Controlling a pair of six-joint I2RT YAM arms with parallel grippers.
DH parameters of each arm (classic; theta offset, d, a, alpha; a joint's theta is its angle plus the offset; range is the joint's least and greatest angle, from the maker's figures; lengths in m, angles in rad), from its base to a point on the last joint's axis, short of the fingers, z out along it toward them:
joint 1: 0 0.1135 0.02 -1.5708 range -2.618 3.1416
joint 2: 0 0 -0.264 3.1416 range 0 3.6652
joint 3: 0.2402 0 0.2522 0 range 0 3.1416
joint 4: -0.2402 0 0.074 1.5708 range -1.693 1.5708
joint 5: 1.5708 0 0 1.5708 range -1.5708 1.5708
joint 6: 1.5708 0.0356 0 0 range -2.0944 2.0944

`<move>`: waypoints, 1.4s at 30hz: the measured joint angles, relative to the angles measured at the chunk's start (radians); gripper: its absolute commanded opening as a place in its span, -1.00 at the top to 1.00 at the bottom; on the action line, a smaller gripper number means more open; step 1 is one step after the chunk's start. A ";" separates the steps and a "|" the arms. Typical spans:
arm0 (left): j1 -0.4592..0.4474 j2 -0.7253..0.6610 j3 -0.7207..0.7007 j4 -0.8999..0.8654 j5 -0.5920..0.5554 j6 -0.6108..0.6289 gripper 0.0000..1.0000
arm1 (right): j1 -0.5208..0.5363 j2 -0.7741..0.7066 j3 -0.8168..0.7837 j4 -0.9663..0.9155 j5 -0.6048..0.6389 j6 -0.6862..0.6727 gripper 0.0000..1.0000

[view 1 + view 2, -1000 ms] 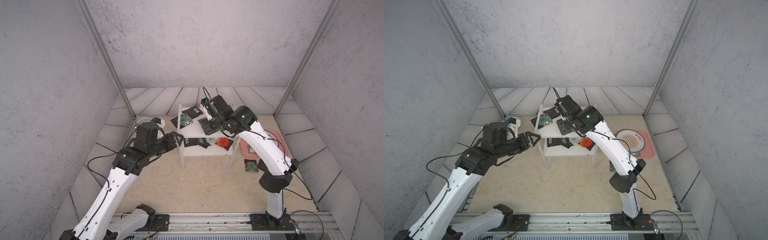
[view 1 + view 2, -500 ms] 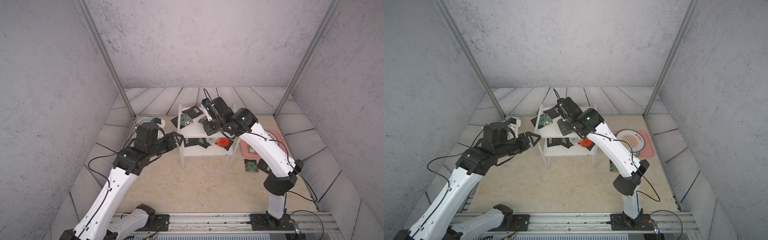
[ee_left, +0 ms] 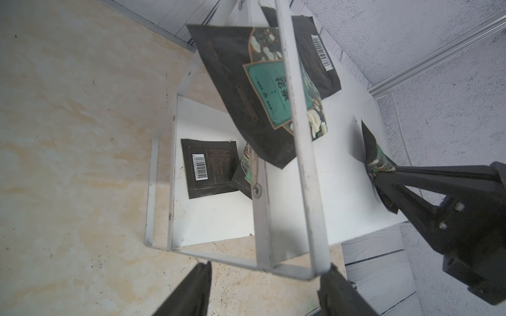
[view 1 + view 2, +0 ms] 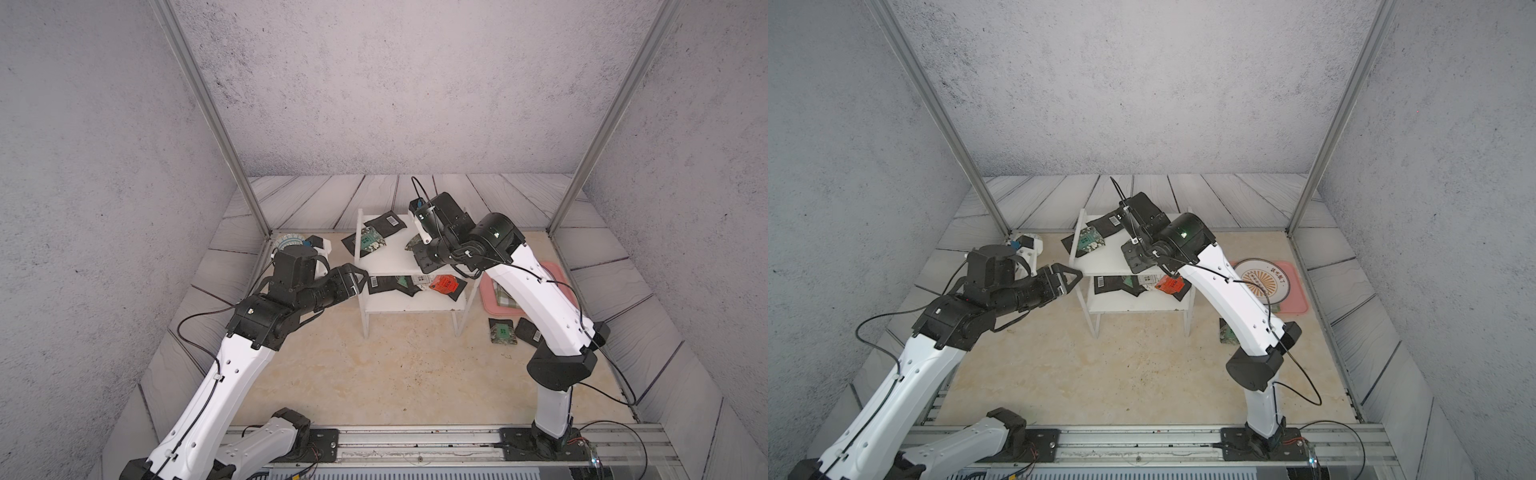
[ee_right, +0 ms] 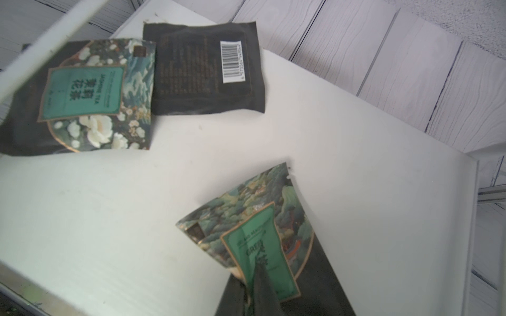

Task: Remove the tea bags from the shelf
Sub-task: Pick up the tea bag from the shelf, then place the tea bag at the center of the board.

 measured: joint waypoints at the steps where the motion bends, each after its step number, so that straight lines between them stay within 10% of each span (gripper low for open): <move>1: 0.000 0.000 0.000 0.000 0.000 0.000 -0.33 | 0.000 0.000 0.003 -0.006 -0.001 0.000 0.80; 22: 0.000 -0.058 -0.069 0.000 0.024 -0.004 -0.33 | 0.001 -0.317 -0.205 0.023 -0.045 0.031 0.81; 42: -0.010 -0.188 -0.277 0.019 0.073 -0.038 -0.32 | -0.042 -0.930 -0.952 0.082 0.144 0.235 0.80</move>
